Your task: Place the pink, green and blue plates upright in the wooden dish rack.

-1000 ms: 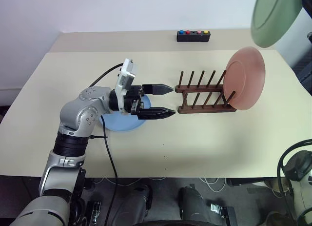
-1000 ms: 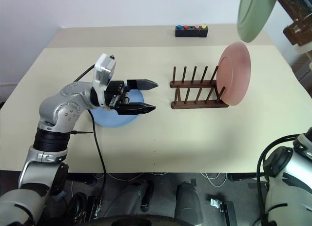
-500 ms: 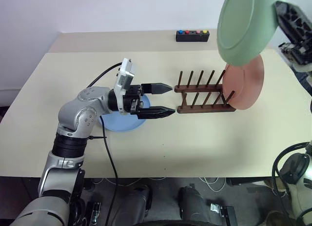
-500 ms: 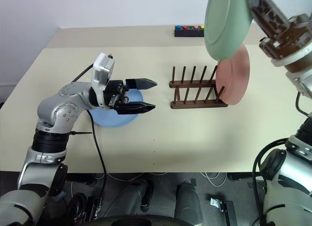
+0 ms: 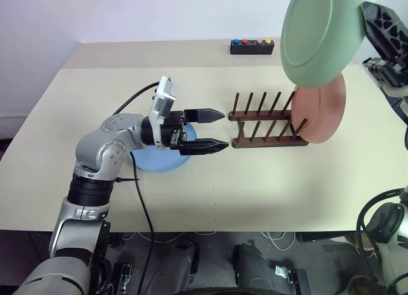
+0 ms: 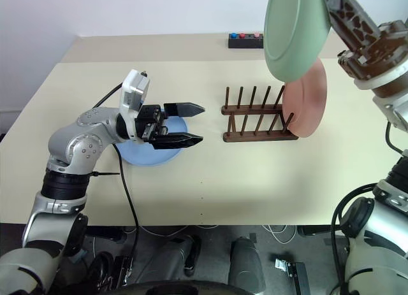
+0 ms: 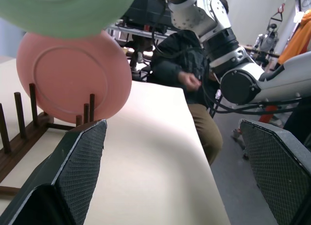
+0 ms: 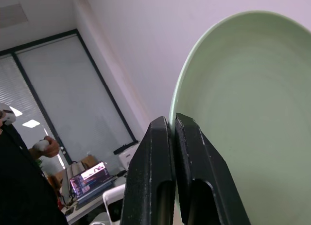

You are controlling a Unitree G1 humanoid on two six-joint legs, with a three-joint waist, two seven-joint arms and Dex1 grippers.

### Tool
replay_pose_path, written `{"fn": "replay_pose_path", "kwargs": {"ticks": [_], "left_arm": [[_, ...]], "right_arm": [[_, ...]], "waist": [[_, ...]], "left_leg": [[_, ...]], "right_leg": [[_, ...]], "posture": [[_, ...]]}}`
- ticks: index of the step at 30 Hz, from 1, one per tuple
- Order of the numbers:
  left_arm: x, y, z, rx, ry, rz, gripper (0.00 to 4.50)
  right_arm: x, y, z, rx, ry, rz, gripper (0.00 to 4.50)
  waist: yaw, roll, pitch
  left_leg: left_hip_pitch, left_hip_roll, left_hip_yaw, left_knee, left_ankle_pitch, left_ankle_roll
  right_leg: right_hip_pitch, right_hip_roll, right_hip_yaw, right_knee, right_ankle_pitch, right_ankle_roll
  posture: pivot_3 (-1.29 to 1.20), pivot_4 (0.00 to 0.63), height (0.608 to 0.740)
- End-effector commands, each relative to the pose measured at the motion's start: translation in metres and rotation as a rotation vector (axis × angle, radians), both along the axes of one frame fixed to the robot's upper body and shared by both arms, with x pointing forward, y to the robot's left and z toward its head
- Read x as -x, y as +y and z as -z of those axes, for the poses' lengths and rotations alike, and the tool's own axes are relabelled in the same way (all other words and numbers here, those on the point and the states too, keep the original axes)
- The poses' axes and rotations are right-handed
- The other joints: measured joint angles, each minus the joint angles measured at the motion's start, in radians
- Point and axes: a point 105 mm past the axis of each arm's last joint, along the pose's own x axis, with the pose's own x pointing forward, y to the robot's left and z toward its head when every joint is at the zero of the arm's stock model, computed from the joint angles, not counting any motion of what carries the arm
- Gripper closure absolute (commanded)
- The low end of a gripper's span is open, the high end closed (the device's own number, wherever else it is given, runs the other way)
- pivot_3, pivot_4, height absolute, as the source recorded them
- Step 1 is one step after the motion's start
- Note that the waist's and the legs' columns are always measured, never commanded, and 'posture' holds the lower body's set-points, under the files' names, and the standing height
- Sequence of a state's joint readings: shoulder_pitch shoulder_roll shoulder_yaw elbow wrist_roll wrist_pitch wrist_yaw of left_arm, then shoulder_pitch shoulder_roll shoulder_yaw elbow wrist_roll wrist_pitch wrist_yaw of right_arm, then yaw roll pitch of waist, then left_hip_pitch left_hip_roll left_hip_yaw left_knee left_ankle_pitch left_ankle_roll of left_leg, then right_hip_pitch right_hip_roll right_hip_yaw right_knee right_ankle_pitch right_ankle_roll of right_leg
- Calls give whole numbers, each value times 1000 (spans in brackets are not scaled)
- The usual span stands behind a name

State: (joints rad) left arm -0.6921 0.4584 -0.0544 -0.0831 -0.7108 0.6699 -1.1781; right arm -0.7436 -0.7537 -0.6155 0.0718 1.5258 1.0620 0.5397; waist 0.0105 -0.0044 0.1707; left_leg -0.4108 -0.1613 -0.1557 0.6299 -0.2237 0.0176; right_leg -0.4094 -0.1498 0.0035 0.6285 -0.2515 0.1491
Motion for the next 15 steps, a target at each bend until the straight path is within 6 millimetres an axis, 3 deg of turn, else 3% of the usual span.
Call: {"fn": "replay_pose_path", "kwargs": {"ticks": [1, 15], "left_arm": [[5, 0, -10, 19, -40, 26, 0], [7, 0, -10, 14, -35, 32, 0]], "right_arm": [[12, 2, -10, -18, -62, -17, 4409], [4, 7, 10, 0, 4, -23, 4409]], "waist": [[0, 0, 0], [0, 0, 0]], "left_leg": [[0, 0, 0, 0, 0, 0], [0, 0, 0, 0, 0, 0]], "right_leg": [[0, 0, 0, 0, 0, 0], [0, 0, 0, 0, 0, 0]], "posture": [[0, 150, 740], [0, 150, 740]]}}
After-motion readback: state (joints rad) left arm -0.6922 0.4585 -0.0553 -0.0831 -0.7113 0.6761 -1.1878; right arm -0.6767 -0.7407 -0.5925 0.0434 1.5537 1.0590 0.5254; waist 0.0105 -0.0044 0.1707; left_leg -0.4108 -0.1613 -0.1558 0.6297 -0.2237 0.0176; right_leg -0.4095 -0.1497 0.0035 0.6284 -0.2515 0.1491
